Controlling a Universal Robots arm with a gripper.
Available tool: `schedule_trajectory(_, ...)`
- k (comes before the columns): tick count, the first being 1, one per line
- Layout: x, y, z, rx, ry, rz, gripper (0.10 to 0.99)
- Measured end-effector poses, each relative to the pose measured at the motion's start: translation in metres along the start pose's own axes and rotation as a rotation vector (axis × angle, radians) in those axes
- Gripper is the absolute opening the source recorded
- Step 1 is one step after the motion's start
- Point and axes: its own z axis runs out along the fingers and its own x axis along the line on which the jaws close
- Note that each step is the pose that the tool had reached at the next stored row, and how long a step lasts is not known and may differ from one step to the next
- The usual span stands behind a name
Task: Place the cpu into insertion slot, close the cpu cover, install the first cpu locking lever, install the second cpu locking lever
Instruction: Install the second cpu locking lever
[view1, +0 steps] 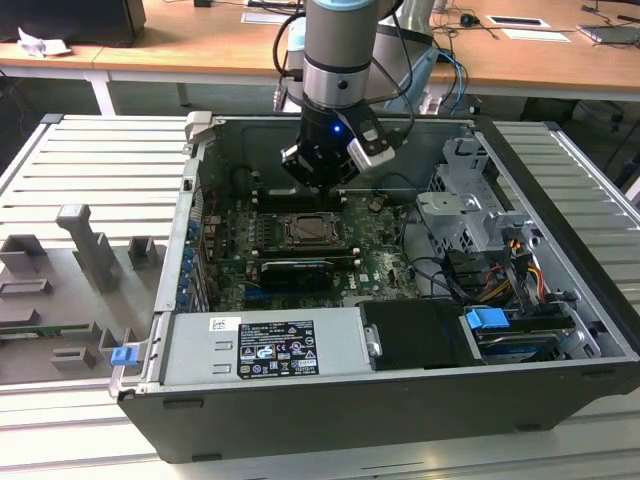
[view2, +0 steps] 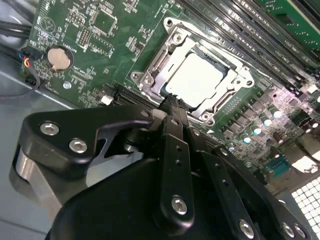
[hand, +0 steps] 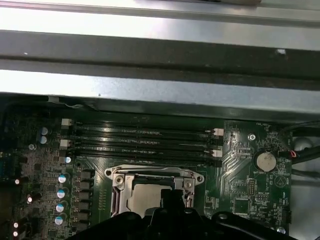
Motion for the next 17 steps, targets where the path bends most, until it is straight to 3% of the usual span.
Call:
schedule_trajectory(3, 0.0002, -0.0014, -0.0019, 0.000, -0.0002, 0.003, 0.106)
schedule_trajectory(9, 0.0018, -0.0192, -0.0030, 0.000, -0.0002, 0.003, 0.106)
schedule_trajectory(14, 0.0019, -0.0217, -0.0089, 0.000, -0.0001, 0.003, 0.106)
schedule_trajectory(16, 0.0021, -0.0252, -0.0091, 0.000, -0.0001, 0.003, 0.106)
schedule_trajectory(17, 0.0024, -0.0309, -0.0094, 0.000, 0.0004, 0.003, 0.106)
